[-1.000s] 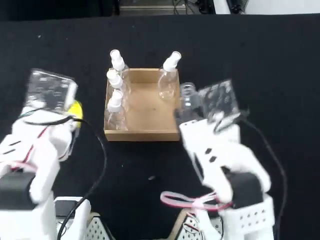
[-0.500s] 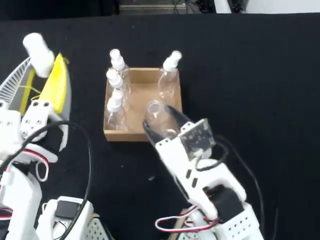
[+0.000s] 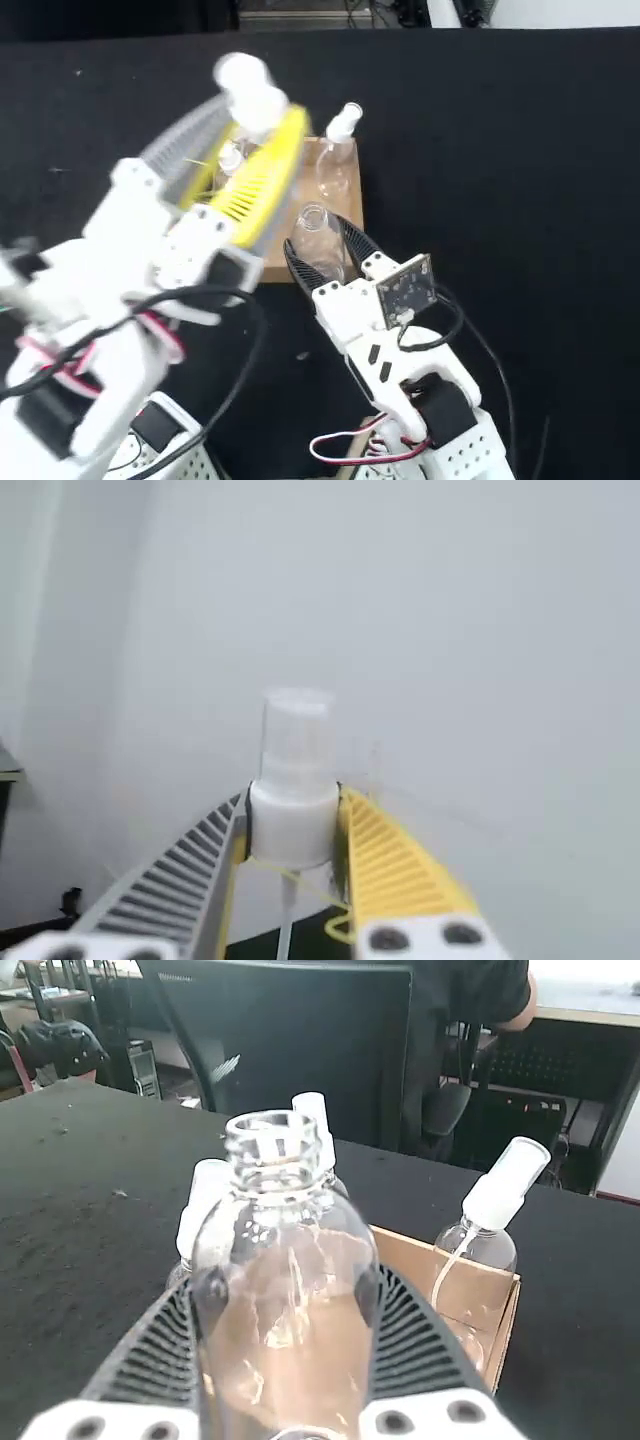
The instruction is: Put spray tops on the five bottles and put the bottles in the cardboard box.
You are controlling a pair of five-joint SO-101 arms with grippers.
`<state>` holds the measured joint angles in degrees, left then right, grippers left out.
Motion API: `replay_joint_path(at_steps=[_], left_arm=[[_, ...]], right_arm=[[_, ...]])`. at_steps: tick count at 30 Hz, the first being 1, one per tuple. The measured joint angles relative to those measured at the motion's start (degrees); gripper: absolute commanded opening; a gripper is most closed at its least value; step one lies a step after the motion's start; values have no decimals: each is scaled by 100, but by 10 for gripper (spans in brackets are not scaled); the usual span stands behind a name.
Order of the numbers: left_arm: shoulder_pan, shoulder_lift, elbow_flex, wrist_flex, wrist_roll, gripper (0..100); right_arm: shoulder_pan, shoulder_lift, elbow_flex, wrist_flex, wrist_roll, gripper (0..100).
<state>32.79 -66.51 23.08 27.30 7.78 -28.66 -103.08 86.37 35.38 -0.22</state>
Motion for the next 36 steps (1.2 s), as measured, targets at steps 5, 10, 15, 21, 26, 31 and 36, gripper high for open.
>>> replay_joint_path(at_steps=[5, 10, 15, 21, 26, 31, 36], left_arm=[[316, 62, 730, -615, 0, 30], [123, 9, 1433, -1152, 0, 30], [-202, 9, 1767, -1310, 0, 30], [-229, 0, 1837, -1319, 0, 30], [-229, 0, 1837, -1319, 0, 30], [-229, 0, 1837, -1319, 0, 30], [-229, 0, 1837, -1319, 0, 30]], right_arm=[[0, 0, 0, 0, 0, 11], [0, 0, 0, 0, 0, 11], [0, 0, 0, 0, 0, 11], [0, 0, 9, 0, 0, 11], [0, 0, 9, 0, 0, 11], [0, 0, 9, 0, 0, 11], [0, 0, 9, 0, 0, 11]])
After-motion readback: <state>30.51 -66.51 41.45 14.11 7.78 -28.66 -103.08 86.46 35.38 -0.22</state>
